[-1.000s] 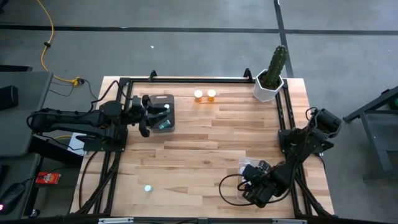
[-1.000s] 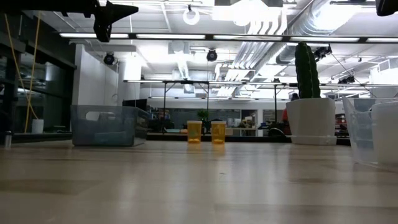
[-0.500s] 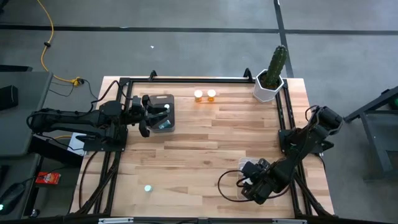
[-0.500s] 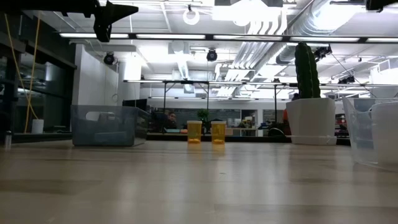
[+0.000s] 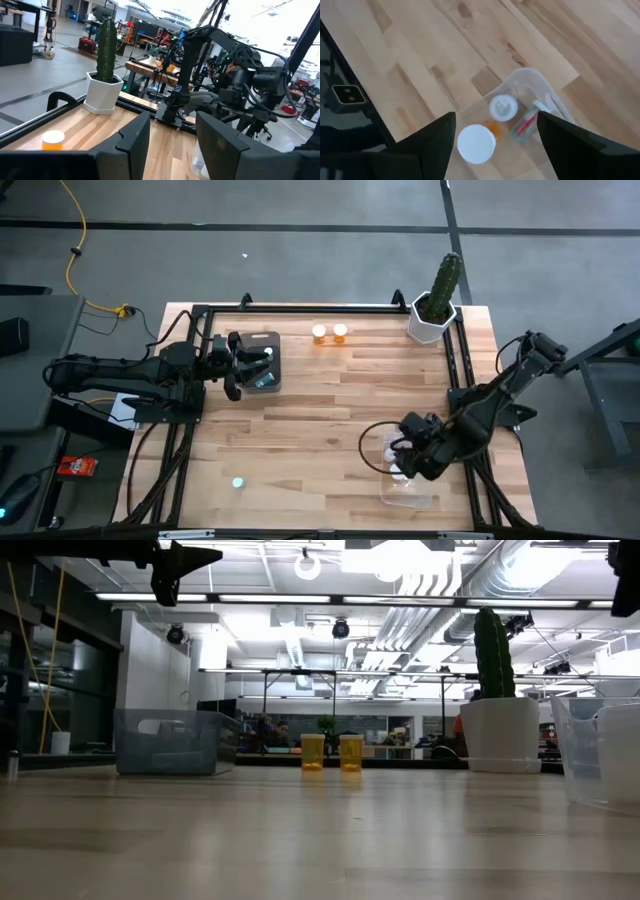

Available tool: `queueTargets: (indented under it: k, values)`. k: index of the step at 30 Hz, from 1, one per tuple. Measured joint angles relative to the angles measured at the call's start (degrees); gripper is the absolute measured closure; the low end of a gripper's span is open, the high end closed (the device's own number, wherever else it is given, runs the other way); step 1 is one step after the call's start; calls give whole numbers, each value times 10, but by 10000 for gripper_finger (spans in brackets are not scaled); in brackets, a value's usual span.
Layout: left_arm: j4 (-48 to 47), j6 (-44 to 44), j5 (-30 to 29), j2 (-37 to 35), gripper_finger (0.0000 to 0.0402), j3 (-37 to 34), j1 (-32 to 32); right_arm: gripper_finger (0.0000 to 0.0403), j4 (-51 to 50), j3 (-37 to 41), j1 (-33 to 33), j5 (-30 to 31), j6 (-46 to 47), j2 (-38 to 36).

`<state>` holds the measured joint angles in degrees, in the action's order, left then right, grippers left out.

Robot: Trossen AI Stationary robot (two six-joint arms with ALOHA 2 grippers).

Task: Pick and place medicine bottles into bin by pill shape (circle, oval)
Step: Remove the small white medicine bottle into the transparent bin and place it into the black bin

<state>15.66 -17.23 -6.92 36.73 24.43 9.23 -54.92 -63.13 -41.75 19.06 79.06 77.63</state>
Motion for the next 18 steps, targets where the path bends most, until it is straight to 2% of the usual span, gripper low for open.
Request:
queueTargets:
  k: [8, 14, 18]
  values:
    - [0, -1, 0, 0, 252, 0, 0, 130, 31, 40, 17, -27, -46, 6]
    - [-1, -1, 0, 0, 252, 0, 0, 130, 95, 99, 25, -18, -62, 8]
    - [-3, -1, -6, 0, 252, 0, 0, 130, 132, 119, 40, -39, -97, 8]
